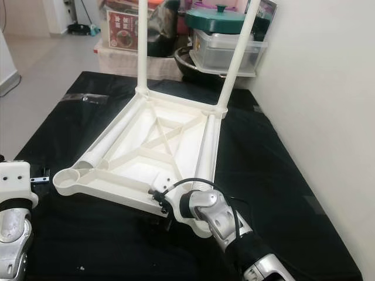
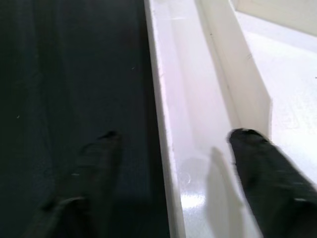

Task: Building children table

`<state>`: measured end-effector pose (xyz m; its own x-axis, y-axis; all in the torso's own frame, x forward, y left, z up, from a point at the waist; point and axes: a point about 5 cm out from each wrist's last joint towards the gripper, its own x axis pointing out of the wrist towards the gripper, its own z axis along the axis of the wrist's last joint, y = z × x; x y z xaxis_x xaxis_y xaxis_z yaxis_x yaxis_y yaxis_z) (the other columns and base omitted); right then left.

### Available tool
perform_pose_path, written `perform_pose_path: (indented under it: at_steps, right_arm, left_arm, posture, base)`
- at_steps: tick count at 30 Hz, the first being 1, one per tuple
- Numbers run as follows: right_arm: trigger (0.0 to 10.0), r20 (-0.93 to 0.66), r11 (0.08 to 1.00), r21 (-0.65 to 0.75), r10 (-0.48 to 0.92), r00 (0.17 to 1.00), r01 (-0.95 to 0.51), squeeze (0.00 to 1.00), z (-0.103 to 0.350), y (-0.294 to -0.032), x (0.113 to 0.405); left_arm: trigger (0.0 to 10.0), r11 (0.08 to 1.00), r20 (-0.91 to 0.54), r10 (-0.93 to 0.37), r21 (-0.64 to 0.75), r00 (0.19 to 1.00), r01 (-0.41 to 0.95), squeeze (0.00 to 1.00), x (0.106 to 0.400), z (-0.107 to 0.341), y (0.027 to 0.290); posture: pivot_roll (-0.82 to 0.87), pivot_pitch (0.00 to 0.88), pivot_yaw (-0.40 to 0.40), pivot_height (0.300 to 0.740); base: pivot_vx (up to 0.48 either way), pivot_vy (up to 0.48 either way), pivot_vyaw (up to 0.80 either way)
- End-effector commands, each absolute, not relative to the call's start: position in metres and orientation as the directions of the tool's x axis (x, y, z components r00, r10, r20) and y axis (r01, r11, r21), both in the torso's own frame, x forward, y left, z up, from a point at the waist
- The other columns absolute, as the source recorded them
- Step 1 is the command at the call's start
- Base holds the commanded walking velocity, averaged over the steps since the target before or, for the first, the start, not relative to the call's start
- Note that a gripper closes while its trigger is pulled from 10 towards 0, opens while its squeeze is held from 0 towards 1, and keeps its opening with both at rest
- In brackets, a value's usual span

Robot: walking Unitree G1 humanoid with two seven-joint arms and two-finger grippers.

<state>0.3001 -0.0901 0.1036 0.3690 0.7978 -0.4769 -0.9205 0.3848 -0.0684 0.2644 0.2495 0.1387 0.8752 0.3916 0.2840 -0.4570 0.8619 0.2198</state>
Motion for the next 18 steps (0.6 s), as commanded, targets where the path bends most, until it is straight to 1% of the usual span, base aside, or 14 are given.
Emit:
perform_pose_path:
  at_steps: [1,2,3,4,5,6,8,9,10,13,15,16,17,18]
  right_arm:
    - [4.0,-0.510,0.391,-0.074,0.776,0.372,-0.917,0.00,0.098,-0.095,0.300]
    - [0.6,-0.521,0.348,-0.063,0.788,0.328,-0.935,0.00,0.096,-0.097,0.295]
    - [0.6,-0.521,0.348,-0.063,0.788,0.328,-0.935,0.00,0.096,-0.097,0.295]
    - [0.0,-0.539,0.299,-0.062,0.793,0.283,-0.952,0.00,0.093,-0.100,0.291]
    - [0.0,-0.539,0.299,-0.062,0.793,0.283,-0.952,0.00,0.093,-0.100,0.291]
    - [0.0,-0.558,0.263,-0.065,0.790,0.254,-0.963,0.00,0.090,-0.102,0.288]
    - [0.0,-0.558,0.263,-0.065,0.790,0.254,-0.963,0.00,0.090,-0.102,0.288]
    - [0.0,-0.600,0.202,-0.089,0.771,0.214,-0.975,0.00,0.084,-0.109,0.286]
    - [0.0,-0.611,0.171,-0.098,0.767,0.195,-0.980,0.00,0.084,-0.112,0.284]
    - [0.0,-0.620,0.139,-0.103,0.765,0.173,-0.985,0.00,0.084,-0.114,0.283]
    - [0.0,-0.641,0.057,-0.132,0.756,0.129,-0.990,0.00,0.083,-0.118,0.279]
    - [0.0,-0.641,0.057,-0.132,0.756,0.129,-0.990,0.00,0.083,-0.118,0.279]
    - [0.0,-0.659,0.001,-0.152,0.746,0.102,-0.988,0.00,0.083,-0.121,0.276]
    - [0.0,-0.659,0.001,-0.152,0.746,0.102,-0.988,0.00,0.083,-0.121,0.276]
  left_arm:
    - [10.0,0.865,0.268,0.387,0.227,0.882,-0.448,0.00,0.265,0.134,0.245]
    - [10.0,0.866,0.266,0.385,0.227,0.884,-0.446,0.00,0.266,0.134,0.245]
    - [10.0,0.866,0.266,0.385,0.227,0.884,-0.446,0.00,0.266,0.134,0.245]
    - [10.0,0.868,0.262,0.384,0.226,0.886,-0.443,0.00,0.267,0.133,0.244]
    - [10.0,0.868,0.262,0.384,0.226,0.886,-0.443,0.00,0.267,0.133,0.244]
    - [10.0,0.869,0.258,0.383,0.226,0.887,-0.441,0.00,0.267,0.133,0.244]
    - [10.0,0.869,0.258,0.383,0.226,0.887,-0.441,0.00,0.267,0.133,0.244]
    - [10.0,0.869,0.255,0.382,0.227,0.888,-0.439,0.00,0.267,0.131,0.243]
    - [10.0,0.869,0.254,0.383,0.227,0.888,-0.440,0.00,0.267,0.131,0.243]
    - [10.0,0.868,0.253,0.384,0.227,0.888,-0.441,0.00,0.267,0.131,0.244]
    - [10.0,0.868,0.250,0.386,0.226,0.888,-0.441,0.00,0.267,0.130,0.244]
    - [10.0,0.868,0.250,0.386,0.226,0.888,-0.441,0.00,0.267,0.130,0.244]
    - [10.0,0.869,0.247,0.385,0.226,0.889,-0.440,0.00,0.267,0.129,0.243]
    - [10.0,0.869,0.247,0.385,0.226,0.889,-0.440,0.00,0.267,0.129,0.243]
  posture:
    - [0.12,0.000,-0.140,0.740]
    - [0.12,0.000,-0.140,0.740]
    - [0.12,0.000,-0.140,0.740]
    - [0.12,0.000,-0.140,0.740]
    - [0.12,0.000,-0.140,0.740]
    - [0.12,0.000,-0.140,0.740]
    - [0.12,0.000,-0.140,0.740]
    - [0.12,0.000,-0.144,0.740]
    - [0.12,0.000,-0.143,0.740]
    - [0.12,0.000,-0.143,0.740]
    - [0.12,0.000,-0.142,0.740]
    - [0.12,0.000,-0.142,0.740]
    - [0.11,0.000,-0.139,0.740]
    - [0.11,0.000,-0.139,0.740]
  base:
    - [0.000,0.000,0.00]
    - [0.000,0.000,0.00]
    - [0.000,0.000,0.00]
    - [0.000,0.000,0.00]
    - [0.000,0.000,0.00]
    - [0.000,0.000,0.00]
    - [0.000,0.000,0.00]
    - [0.000,0.000,0.00]
    - [0.000,0.000,0.00]
    - [0.000,0.000,0.00]
    - [0.000,0.000,0.00]
    - [0.000,0.000,0.00]
    - [0.000,0.000,0.00]
    - [0.000,0.000,0.00]
